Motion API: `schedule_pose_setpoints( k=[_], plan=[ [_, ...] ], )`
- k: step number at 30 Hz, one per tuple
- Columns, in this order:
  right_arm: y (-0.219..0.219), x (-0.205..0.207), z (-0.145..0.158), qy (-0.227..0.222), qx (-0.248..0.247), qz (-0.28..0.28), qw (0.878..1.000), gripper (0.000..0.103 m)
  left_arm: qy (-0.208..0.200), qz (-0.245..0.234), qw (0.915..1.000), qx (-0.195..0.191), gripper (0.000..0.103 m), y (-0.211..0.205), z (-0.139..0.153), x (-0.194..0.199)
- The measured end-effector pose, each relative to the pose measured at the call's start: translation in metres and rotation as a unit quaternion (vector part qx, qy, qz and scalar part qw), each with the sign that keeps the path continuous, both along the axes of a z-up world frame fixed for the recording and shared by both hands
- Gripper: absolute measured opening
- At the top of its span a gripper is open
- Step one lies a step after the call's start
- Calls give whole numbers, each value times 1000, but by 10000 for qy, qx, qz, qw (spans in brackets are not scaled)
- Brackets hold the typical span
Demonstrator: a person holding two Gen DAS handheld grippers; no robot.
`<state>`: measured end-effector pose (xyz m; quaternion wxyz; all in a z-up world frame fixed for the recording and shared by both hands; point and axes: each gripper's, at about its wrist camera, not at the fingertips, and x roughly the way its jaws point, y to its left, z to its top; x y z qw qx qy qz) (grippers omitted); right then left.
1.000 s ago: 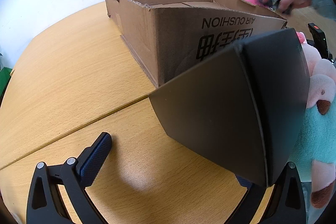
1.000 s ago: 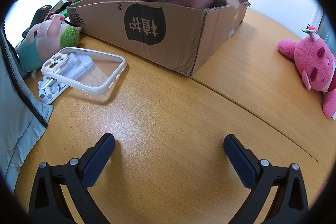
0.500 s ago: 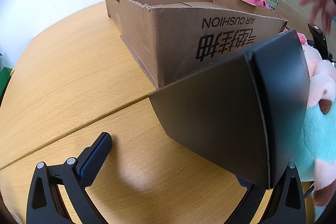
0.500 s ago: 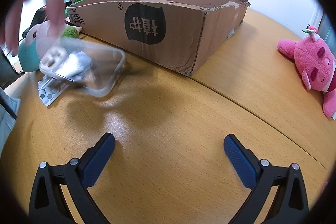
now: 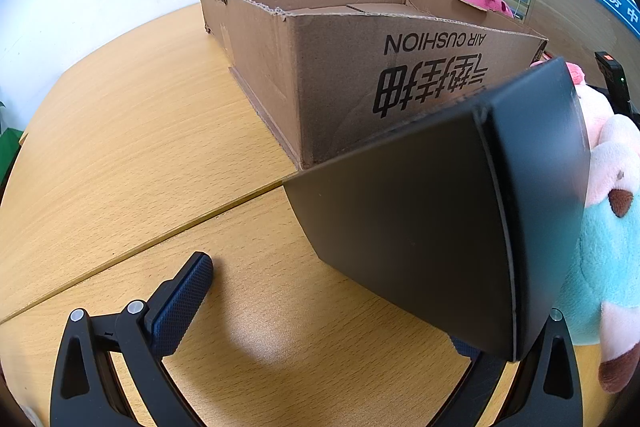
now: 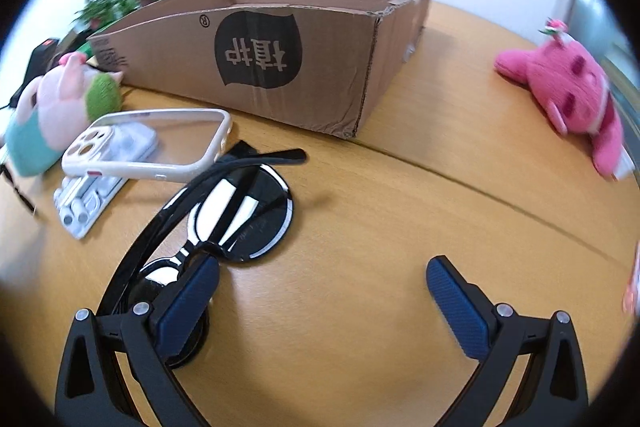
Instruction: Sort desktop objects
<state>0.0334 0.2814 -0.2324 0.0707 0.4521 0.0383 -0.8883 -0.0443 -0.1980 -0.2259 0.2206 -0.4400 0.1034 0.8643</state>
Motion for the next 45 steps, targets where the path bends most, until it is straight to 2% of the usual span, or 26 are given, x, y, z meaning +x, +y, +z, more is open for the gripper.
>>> schedule_pose_setpoints(
  k=[23,36,39,42,45],
  plan=[
    [-5,5,0,5,-5,-73,10000,103,1,4,10000,-1,103,2,-1,1],
    [-6,6,2,-20,-19,-312,9995,103,1,4,10000,-4,103,1,-1,2],
    [-10,12,6,-518,90,-66,9986,103,2,2,10000,-5,103,2,-1,2],
    [-11,30,12,-831,-65,-393,9957,103,-2,17,10000,3,103,1,-1,2],
    [-23,55,46,-510,-79,-712,9961,103,-90,9,9999,-47,103,1,0,2]
  ],
)
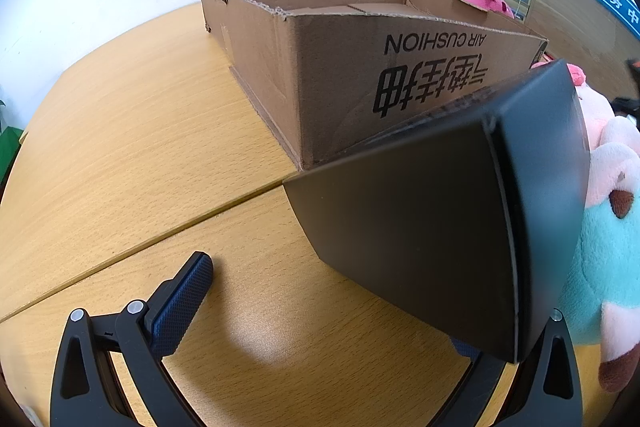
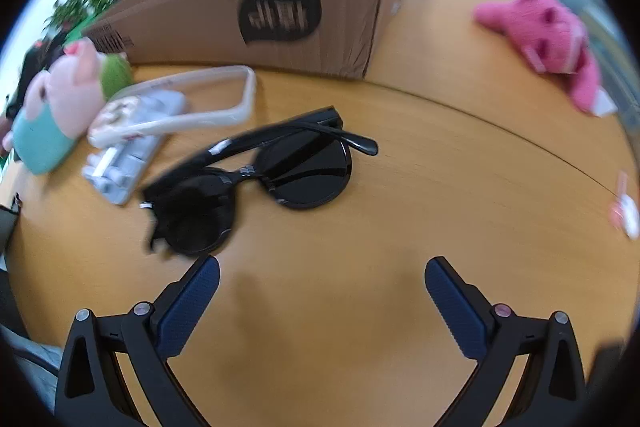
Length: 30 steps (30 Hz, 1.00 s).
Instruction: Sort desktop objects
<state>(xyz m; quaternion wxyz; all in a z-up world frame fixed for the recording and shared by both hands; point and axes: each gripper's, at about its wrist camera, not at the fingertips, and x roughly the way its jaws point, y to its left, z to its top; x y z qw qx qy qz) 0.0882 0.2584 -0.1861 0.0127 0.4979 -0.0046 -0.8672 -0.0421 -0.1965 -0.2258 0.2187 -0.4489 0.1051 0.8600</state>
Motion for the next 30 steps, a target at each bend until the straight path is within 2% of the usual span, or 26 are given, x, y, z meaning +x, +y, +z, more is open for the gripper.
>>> schedule_pose_setpoints(
  k=[3,5,7,9,13,14,16,19,22,24,28,30],
  plan=[
    [-21,8,50,547,-279,-15,9981,103,-430,286,9986,-149,103,-1,3,13],
    [-40,-2,84,726,-533,137,9958,103,-420,662,9967,-218,103,-10,27,27],
    [-57,-20,107,699,-713,208,9948,103,-222,1082,9938,-143,103,-18,59,43],
    [-71,-40,126,639,-982,182,9929,103,-139,1438,9894,138,103,-22,106,59],
    [-94,-65,154,750,-1402,213,9871,102,-228,1774,9831,401,103,2,174,85],
    [-103,-67,162,748,-1361,320,9873,102,-216,1810,9825,373,103,10,187,92],
    [-115,-68,181,664,-1176,572,9892,102,-66,1797,9830,378,103,50,217,100],
    [-119,-52,212,1032,-1030,960,9846,102,204,1849,9810,545,103,94,252,127],
    [-112,-28,248,1408,-1322,1063,9754,102,255,1935,9788,625,103,136,271,136],
    [-104,-14,261,1544,-1449,1064,9715,102,221,1903,9792,666,103,153,277,141],
    [-91,12,282,1779,-1251,912,9718,102,88,1613,9846,664,103,182,289,143],
    [-83,24,291,1908,-1511,928,9655,102,52,1494,9863,697,103,194,290,142]
  ],
)
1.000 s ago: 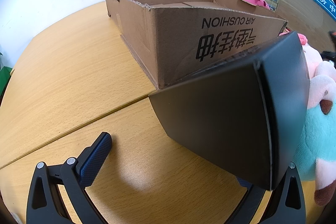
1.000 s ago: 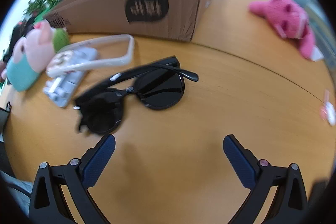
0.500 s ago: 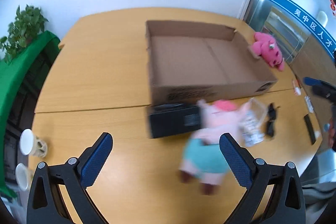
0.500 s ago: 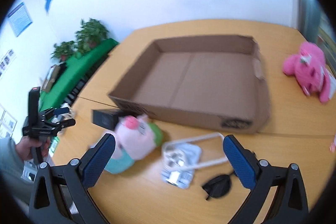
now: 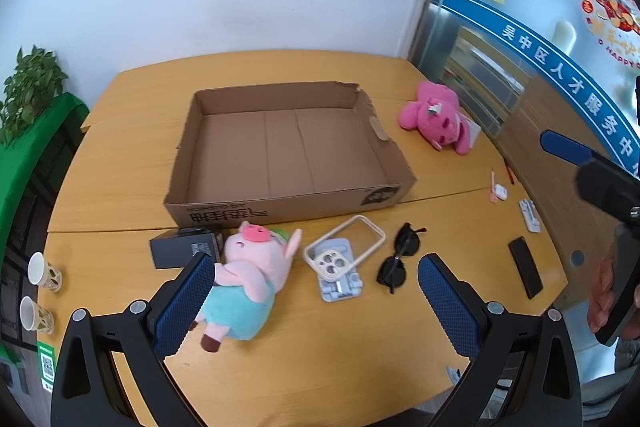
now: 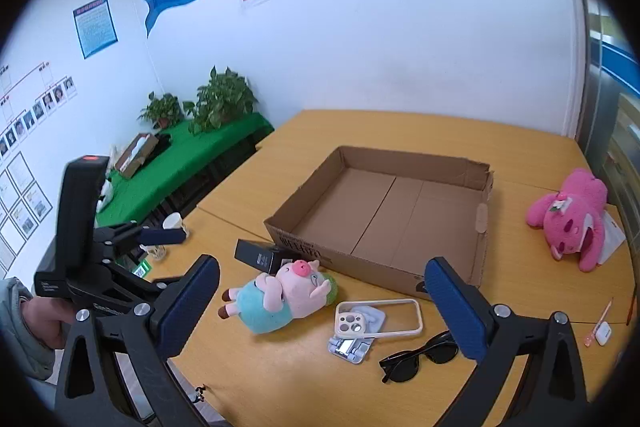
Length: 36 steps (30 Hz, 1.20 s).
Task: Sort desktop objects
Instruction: 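Move the left tool toward the plush pig beside the box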
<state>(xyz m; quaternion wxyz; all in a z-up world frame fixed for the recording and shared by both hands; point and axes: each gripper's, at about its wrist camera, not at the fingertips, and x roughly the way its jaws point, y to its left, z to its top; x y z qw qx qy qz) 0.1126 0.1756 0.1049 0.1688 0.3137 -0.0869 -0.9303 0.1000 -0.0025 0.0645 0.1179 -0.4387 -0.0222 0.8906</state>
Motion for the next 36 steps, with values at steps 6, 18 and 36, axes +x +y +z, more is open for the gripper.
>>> schedule_pose_setpoints(
  k=[6,18,36],
  plan=[
    [-8,14,11,-16,599,-157,9981,102,-48,-360,9993,94,103,24,4,-9],
    [-48,1,6,-702,1270,-838,9859,102,-98,-1138,9930,285,100,20,3,-43],
    [-141,-74,-46,-2022,1018,-588,9723,102,-1211,-963,9867,497,99,-84,-102,-72]
  ],
)
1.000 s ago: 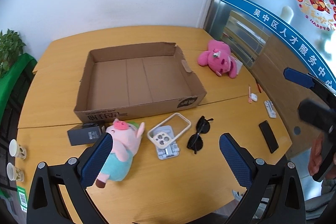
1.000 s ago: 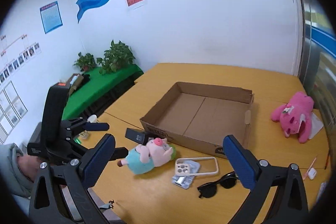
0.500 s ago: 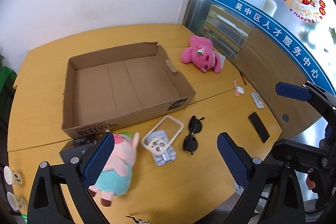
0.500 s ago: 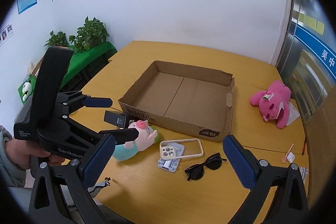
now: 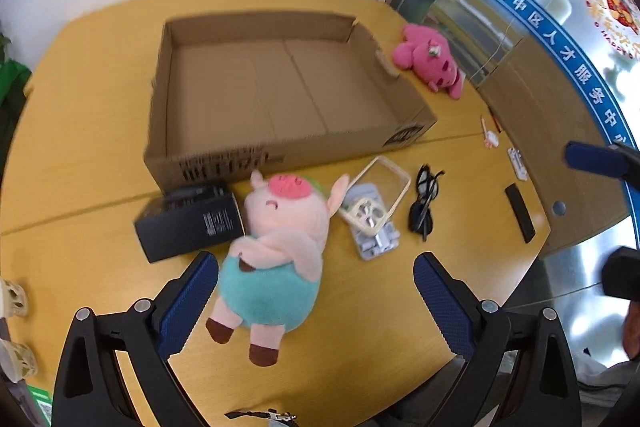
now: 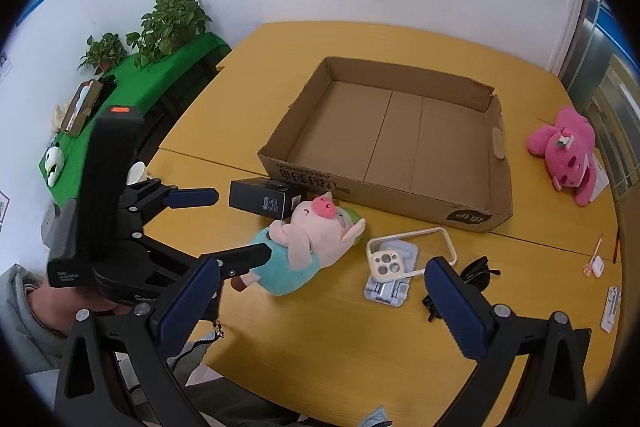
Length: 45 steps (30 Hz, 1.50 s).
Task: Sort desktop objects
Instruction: 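Move the left tool toward the plush pig beside the box, then close the left gripper on the pink-and-teal plush pig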
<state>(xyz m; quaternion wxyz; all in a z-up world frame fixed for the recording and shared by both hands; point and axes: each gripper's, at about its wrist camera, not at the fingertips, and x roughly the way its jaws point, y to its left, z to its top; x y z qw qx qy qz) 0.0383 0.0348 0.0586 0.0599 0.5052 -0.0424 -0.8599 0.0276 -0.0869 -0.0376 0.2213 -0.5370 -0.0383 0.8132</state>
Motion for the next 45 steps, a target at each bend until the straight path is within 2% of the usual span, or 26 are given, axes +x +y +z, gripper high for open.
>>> schedule_pose_setpoints(
  k=[4,6,7,8,10,12,15,17,18,20,21,22,23,24,25,26,27,28,29,30,33,35,36,40,43,45],
  plan=[
    [2,-8,2,-120,2,45,9999,102,-536,-51,9985,-91,92,-1,-52,-17],
    [7,-10,6,-90,97,-23,9999,102,-780,-125,9968,-72,86,3,-73,-21],
    [10,-10,7,-86,142,-46,9999,102,-955,-181,9952,-60,79,7,-85,-21],
    [13,-11,8,-84,160,-65,9998,102,-1029,-204,9944,-105,79,9,-91,-21],
    [17,-11,7,-118,129,-72,9998,102,-824,-241,9957,-356,79,14,-94,-16],
    [20,-12,5,-175,94,-68,9998,102,-802,-283,9953,-456,77,17,-94,-12],
    [25,-11,-2,-285,-46,-63,9996,102,-870,-355,9946,-447,61,17,-93,-6],
    [31,-12,-7,-363,-174,-57,9992,102,-970,-350,9942,-319,47,15,-91,-4],
    [33,-12,-10,-391,-242,-63,9989,102,-1063,-336,9936,-168,43,14,-90,-1],
    [37,-11,-15,-441,-386,-81,9982,102,-1295,-375,9907,158,27,16,-89,4],
    [40,-10,-18,-473,-457,-88,9978,102,-1441,-439,9879,359,25,20,-88,8],
    [42,-9,-22,-516,-532,-95,9972,102,-1603,-560,9837,595,25,27,-86,15],
    [44,-8,-26,-566,-609,-110,9965,102,-1659,-624,9819,664,28,33,-85,19],
    [46,-7,-30,-611,-680,-133,9957,102,-1661,-630,9819,661,29,37,-83,23],
    [51,-6,-34,-659,-761,-161,9948,102,-1591,-544,9837,635,35,39,-79,27],
    [54,-4,-38,-693,-813,-186,9941,102,-1518,-429,9855,631,47,38,-76,27],
    [58,-3,-42,-729,-858,-219,9934,102,-1443,-285,9871,628,56,35,-73,26],
    [62,-1,-45,-771,-900,-263,9926,102,-1362,-119,9890,557,76,32,-71,23],
    [68,1,-50,-834,-959,-321,9914,102,-1280,19,9910,392,91,31,-71,19],
    [74,3,-55,-903,-1015,-379,9900,102,-1223,74,9922,224,94,31,-73,17],
    [92,11,-68,-1129,-1154,-569,9852,102,-1196,-3,9920,-398,101,38,-92,9],
    [105,18,-76,-1259,-1238,-691,9819,102,-1240,63,9891,-795,102,41,-102,4],
    [110,21,-79,-1304,-1265,-735,9806,102,-1237,70,9888,-829,102,42,-102,3],
    [125,29,-91,-1444,-1370,-852,9763,102,-1173,110,9924,-344,99,33,-78,1],
    [129,30,-101,-1574,-1474,-885,9725,102,-943,385,9927,-639,100,13,-67,-1],
    [127,28,-105,-1642,-1533,-836,9709,102,-1128,483,9907,-590,102,3,-78,-6]
  ],
)
